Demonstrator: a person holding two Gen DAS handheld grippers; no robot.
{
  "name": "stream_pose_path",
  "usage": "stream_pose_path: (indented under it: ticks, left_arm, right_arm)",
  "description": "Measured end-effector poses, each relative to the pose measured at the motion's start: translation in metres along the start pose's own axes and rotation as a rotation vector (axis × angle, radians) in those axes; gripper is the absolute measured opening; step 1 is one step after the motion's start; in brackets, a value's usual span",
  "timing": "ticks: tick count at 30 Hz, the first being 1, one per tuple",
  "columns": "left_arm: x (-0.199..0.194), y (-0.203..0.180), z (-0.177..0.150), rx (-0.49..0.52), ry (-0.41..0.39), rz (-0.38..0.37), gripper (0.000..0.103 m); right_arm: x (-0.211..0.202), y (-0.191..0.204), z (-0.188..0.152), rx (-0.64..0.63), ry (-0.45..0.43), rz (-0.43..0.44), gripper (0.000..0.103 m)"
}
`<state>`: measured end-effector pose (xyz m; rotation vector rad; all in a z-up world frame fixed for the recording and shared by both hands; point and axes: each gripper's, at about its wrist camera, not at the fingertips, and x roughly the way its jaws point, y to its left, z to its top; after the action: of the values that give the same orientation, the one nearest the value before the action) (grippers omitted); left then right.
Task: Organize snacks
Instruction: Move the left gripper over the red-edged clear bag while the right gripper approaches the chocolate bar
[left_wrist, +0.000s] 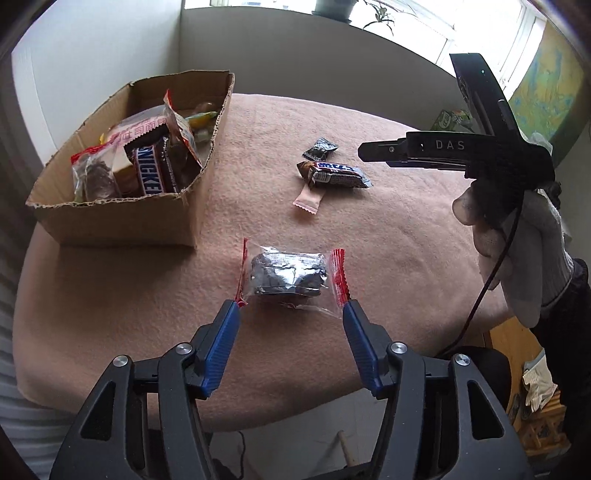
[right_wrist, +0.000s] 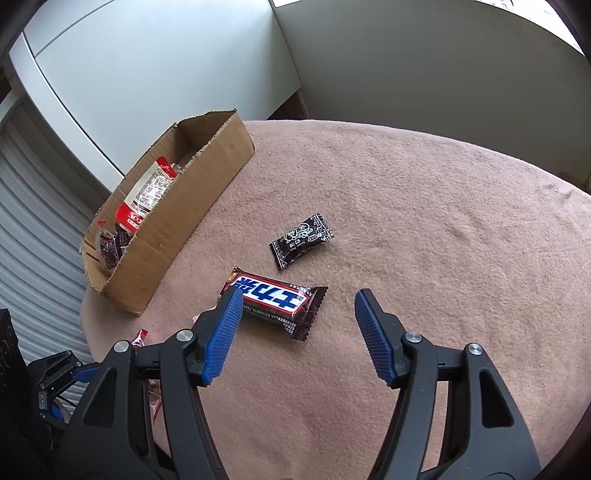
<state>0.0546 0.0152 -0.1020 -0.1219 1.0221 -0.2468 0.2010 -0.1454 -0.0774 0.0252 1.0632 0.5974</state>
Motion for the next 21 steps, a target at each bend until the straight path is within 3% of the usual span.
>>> stream_pose_path:
  ticks: [5, 10, 21]
  left_arm:
    - [0.006, 0.002, -0.010, -0.050, -0.021, 0.028, 0.059]
    - [0.007, 0.004, -0.007, -0.064, -0.063, 0.061, 0.069]
    - [0.017, 0.006, -0.010, -0.110, -0.050, 0.012, 0.069]
  right_arm:
    - [0.011, 0.009, 0.006, -0.038, 0.033, -0.009, 0.078]
    - [0.021, 0.016, 0.015, -0.068, 0.055, 0.008, 0.078]
    - [0.041, 0.013, 0.013, -0.085, 0.153, 0.064, 0.078]
